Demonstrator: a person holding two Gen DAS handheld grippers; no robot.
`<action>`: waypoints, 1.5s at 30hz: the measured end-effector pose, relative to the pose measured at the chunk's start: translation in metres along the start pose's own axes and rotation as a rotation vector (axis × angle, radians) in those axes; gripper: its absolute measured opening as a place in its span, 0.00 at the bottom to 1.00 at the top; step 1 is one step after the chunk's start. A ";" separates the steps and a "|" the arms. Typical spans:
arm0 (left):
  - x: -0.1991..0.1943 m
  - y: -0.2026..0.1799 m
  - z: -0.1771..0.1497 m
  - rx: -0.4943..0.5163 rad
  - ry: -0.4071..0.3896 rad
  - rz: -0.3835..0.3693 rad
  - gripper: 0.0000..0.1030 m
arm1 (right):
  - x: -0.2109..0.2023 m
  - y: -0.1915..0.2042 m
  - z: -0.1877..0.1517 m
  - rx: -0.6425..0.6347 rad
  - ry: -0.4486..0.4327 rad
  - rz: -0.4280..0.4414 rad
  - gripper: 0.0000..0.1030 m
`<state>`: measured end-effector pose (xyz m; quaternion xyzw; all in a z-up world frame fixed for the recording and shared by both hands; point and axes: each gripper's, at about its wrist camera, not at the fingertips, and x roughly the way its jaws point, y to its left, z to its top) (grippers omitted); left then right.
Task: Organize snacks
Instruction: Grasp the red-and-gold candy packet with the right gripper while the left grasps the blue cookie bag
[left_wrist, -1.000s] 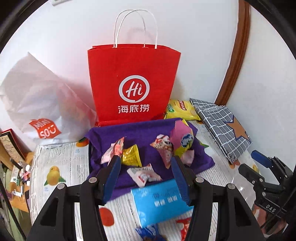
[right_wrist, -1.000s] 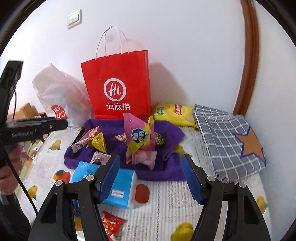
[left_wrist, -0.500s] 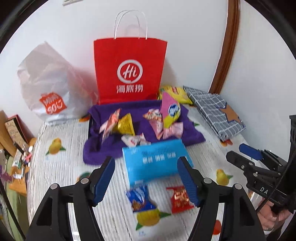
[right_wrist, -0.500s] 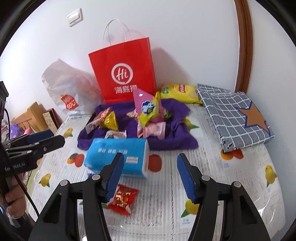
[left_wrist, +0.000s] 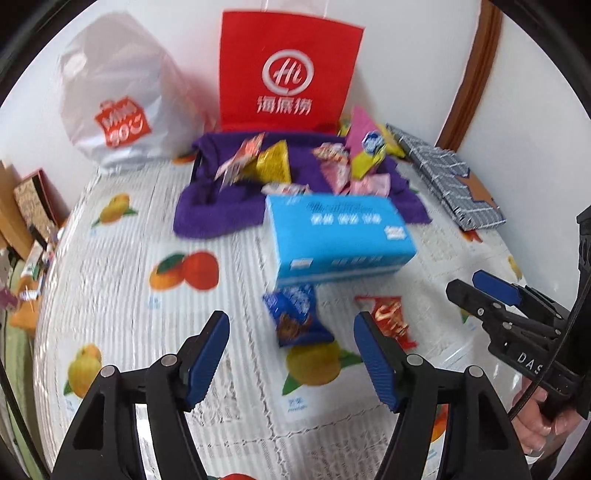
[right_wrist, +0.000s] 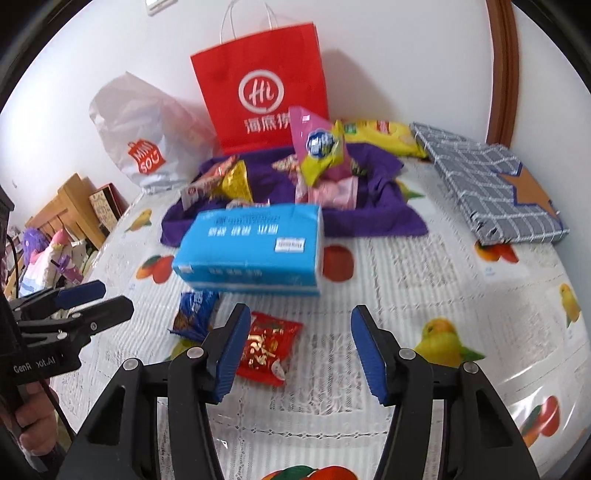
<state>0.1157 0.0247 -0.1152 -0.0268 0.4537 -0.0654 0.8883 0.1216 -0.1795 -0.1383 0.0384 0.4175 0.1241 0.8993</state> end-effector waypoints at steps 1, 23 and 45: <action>0.004 0.003 -0.002 -0.006 0.010 0.002 0.66 | 0.003 0.001 -0.002 0.003 0.007 0.002 0.56; 0.051 0.046 -0.021 -0.094 0.093 0.000 0.66 | 0.077 0.021 -0.022 0.004 0.158 0.045 0.49; 0.071 0.024 -0.001 -0.120 0.099 -0.040 0.66 | 0.056 -0.005 -0.028 -0.062 0.080 -0.086 0.40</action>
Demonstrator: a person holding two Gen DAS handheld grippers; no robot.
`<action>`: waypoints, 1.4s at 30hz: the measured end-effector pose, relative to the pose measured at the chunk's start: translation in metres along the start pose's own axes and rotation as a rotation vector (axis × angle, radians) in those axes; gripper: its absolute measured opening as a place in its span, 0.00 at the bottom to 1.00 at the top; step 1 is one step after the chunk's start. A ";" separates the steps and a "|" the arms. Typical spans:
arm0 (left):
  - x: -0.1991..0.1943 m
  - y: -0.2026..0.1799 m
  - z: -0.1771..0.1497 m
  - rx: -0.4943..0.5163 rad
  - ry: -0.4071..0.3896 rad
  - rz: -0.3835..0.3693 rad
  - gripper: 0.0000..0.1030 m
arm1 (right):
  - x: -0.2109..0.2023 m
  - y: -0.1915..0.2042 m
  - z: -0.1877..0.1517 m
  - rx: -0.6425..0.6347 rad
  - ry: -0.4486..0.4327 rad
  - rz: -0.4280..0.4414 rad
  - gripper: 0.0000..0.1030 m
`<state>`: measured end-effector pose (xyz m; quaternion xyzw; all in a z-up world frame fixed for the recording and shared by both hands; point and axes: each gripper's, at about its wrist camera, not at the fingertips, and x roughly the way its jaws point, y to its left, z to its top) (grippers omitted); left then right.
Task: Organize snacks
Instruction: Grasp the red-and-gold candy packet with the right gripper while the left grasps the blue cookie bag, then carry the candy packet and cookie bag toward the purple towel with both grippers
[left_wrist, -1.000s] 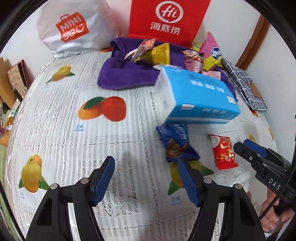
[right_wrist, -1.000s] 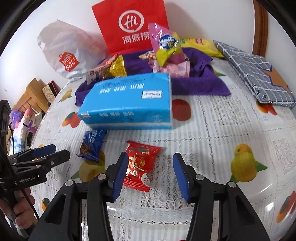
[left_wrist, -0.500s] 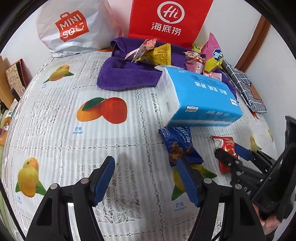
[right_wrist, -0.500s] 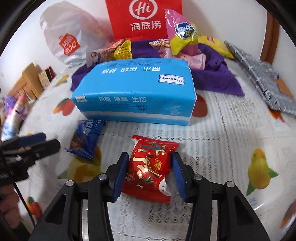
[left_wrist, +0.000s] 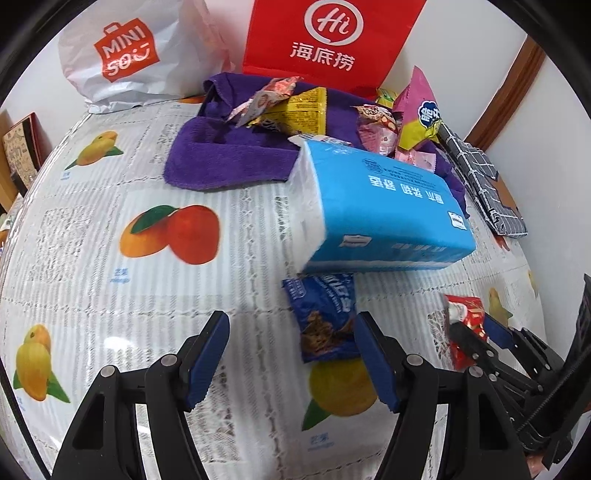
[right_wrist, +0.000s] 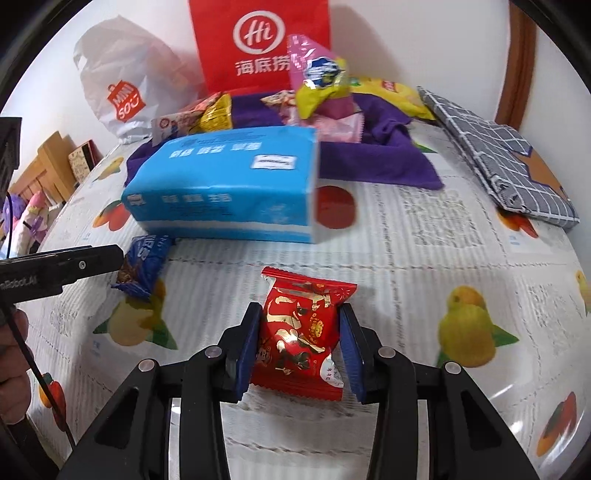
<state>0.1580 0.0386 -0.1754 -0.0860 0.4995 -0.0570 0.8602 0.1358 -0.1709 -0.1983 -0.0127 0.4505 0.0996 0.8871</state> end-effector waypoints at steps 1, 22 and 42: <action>0.002 -0.002 0.001 0.000 0.003 0.002 0.66 | -0.001 -0.003 0.000 0.003 -0.002 -0.001 0.40; 0.031 -0.050 -0.008 0.125 -0.086 0.189 0.40 | 0.010 -0.035 0.002 0.028 -0.008 0.002 0.40; 0.026 -0.050 -0.024 0.136 -0.186 0.177 0.41 | 0.027 -0.031 0.012 -0.022 -0.070 -0.027 0.43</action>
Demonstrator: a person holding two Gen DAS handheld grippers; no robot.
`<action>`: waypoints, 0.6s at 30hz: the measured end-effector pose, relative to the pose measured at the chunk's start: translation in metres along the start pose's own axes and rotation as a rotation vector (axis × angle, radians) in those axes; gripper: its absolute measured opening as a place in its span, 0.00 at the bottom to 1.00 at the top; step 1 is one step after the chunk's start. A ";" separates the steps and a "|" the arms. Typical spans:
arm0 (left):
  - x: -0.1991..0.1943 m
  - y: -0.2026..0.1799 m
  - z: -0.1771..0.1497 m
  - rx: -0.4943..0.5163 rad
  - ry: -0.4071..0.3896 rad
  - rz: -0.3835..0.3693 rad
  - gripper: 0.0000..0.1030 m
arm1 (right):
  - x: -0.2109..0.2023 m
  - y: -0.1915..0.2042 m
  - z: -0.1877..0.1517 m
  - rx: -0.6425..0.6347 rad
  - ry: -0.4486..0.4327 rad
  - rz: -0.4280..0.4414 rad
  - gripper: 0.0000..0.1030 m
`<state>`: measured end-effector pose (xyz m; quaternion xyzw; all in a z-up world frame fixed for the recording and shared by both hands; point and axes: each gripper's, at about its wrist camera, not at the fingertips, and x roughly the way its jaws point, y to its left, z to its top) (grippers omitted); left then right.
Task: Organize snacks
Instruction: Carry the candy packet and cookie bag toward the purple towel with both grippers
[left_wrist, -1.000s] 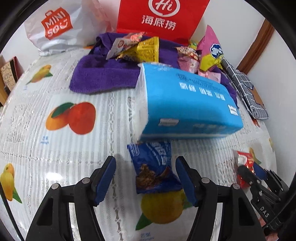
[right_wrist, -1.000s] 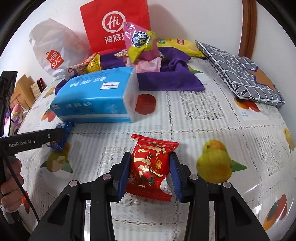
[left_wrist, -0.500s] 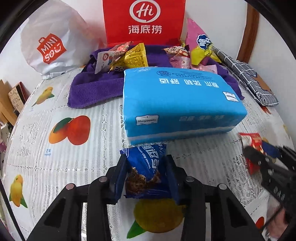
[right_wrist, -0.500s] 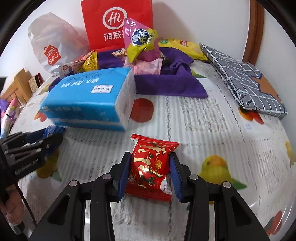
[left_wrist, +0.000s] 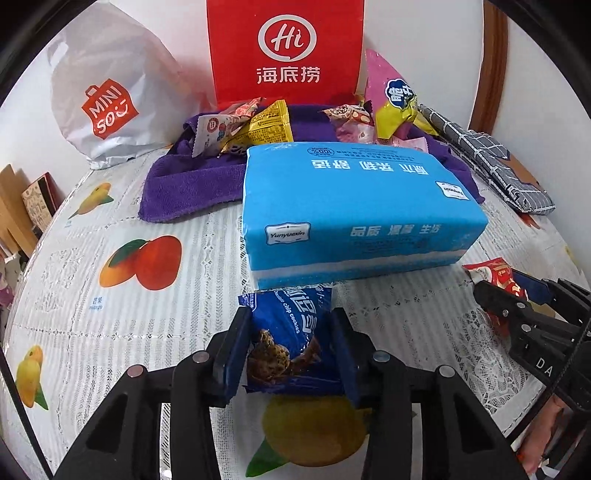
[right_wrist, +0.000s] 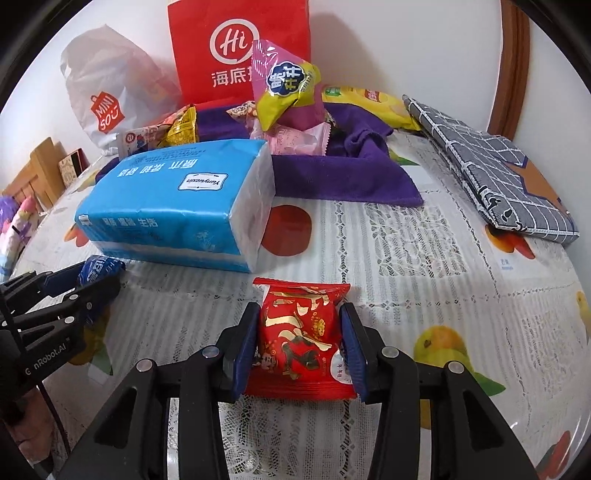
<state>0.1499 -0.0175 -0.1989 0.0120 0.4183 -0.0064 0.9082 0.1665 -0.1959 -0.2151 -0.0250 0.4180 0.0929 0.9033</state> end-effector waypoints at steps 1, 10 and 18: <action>0.000 0.000 0.000 -0.001 0.000 -0.009 0.42 | 0.000 0.001 0.000 -0.003 0.000 -0.004 0.43; 0.001 0.000 0.000 0.003 0.002 -0.018 0.45 | 0.001 0.002 -0.001 -0.003 0.000 -0.002 0.43; 0.001 -0.001 0.000 0.011 0.003 -0.012 0.45 | 0.001 0.002 -0.001 -0.001 0.000 -0.001 0.43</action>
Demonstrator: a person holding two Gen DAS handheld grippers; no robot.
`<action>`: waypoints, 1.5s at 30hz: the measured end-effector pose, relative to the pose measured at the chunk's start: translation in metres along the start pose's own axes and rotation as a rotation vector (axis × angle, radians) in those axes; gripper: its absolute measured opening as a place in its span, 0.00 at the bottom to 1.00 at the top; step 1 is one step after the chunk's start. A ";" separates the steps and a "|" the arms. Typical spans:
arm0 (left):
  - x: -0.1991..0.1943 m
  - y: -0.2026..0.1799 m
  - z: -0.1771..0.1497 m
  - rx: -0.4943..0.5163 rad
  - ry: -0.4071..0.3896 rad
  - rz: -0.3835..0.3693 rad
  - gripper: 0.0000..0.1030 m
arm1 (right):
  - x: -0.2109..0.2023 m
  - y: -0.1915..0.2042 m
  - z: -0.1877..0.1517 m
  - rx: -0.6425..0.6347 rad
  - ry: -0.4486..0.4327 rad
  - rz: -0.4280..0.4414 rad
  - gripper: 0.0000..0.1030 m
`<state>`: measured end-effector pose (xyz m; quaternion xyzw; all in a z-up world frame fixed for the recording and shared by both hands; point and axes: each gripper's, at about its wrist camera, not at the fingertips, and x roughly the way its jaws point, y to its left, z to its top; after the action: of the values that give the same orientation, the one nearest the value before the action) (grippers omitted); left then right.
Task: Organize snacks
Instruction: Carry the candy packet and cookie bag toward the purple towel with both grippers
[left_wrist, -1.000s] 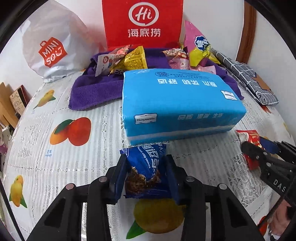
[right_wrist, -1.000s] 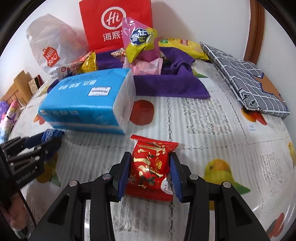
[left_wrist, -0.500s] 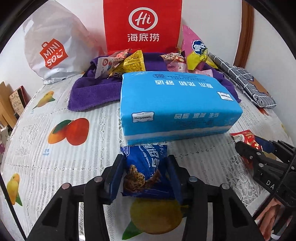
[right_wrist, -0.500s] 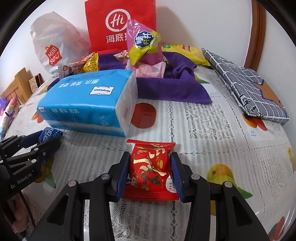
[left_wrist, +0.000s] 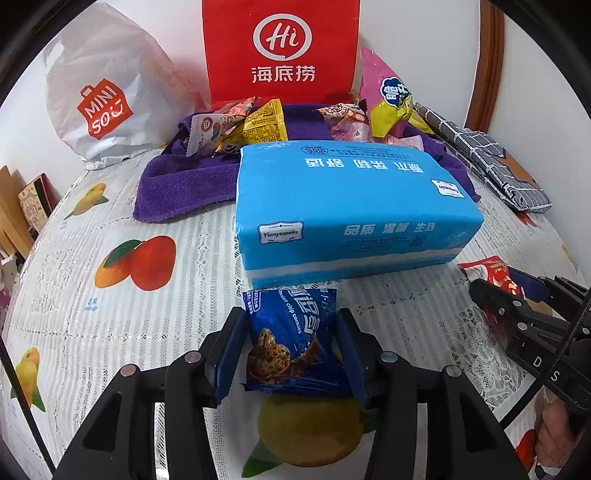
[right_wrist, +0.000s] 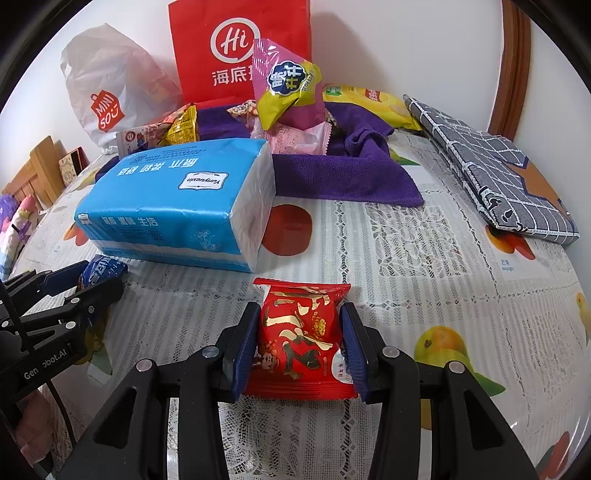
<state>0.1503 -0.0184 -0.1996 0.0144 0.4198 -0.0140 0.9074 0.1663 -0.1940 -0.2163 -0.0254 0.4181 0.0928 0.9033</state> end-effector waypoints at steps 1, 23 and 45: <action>0.000 0.000 0.000 0.000 0.000 0.001 0.46 | 0.000 0.000 0.000 0.000 0.000 0.000 0.43; -0.003 0.002 0.001 -0.013 -0.012 -0.035 0.39 | -0.002 -0.005 -0.001 0.021 -0.012 0.029 0.41; -0.058 0.013 0.004 -0.058 -0.039 -0.082 0.38 | -0.066 0.004 0.003 0.000 -0.099 0.001 0.41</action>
<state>0.1164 -0.0043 -0.1531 -0.0295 0.4024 -0.0391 0.9142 0.1259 -0.1992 -0.1639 -0.0204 0.3729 0.0943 0.9228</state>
